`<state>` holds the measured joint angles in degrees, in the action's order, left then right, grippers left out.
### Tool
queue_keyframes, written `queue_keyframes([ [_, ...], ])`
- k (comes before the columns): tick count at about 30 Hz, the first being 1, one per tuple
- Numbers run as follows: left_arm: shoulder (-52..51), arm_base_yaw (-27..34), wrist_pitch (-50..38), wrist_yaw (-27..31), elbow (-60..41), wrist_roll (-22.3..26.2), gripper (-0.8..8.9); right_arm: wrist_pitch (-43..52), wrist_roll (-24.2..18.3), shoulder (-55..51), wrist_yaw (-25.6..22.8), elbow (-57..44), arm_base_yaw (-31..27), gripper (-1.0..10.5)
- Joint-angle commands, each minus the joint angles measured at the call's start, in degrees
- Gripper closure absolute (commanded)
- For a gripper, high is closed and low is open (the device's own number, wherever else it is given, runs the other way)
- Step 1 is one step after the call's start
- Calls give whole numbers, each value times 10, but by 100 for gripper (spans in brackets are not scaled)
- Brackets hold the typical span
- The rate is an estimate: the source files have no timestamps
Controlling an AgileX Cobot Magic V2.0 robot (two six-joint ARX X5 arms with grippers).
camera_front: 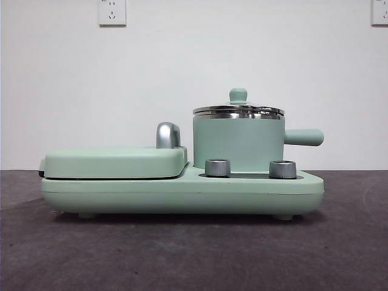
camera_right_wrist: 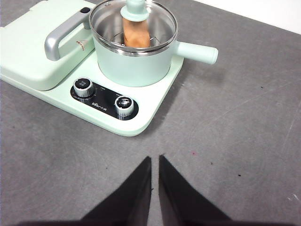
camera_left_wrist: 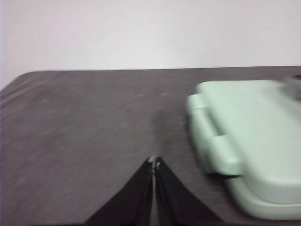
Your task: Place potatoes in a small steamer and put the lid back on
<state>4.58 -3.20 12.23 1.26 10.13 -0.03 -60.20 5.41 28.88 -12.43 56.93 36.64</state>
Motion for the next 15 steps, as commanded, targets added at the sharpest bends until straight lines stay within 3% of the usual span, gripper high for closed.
queue_keyframes([
  [1, -26, 28, -20, 1, -39, -18, 807, 6, 6, 1, 0, 5, 4, 925],
  [15, -43, 44, -15, -1, -93, -28, 807, 6, 6, 1, 0, 5, 4, 925],
])
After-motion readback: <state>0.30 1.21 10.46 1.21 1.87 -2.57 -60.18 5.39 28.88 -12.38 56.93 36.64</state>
